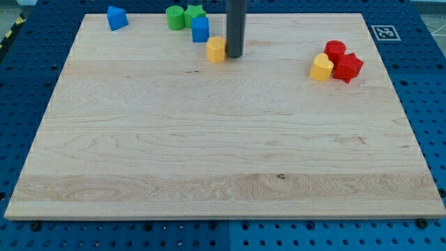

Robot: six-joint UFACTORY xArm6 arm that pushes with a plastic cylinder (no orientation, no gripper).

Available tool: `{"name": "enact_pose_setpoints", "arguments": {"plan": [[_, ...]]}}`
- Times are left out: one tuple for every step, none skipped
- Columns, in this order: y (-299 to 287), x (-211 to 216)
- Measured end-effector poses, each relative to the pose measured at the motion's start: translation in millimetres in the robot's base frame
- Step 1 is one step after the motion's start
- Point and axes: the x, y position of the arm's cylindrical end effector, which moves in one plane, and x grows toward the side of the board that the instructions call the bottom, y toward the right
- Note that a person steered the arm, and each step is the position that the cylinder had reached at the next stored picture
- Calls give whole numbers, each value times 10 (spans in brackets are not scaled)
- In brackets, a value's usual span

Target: Move the yellow hexagon closer to the green star

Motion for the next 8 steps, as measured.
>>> {"name": "enact_pose_setpoints", "arguments": {"plan": [[-239,0],[-531,0],[-430,24],[-437,230],[-658,345],[-985,345],[-1024,203],[-964,44]]}}
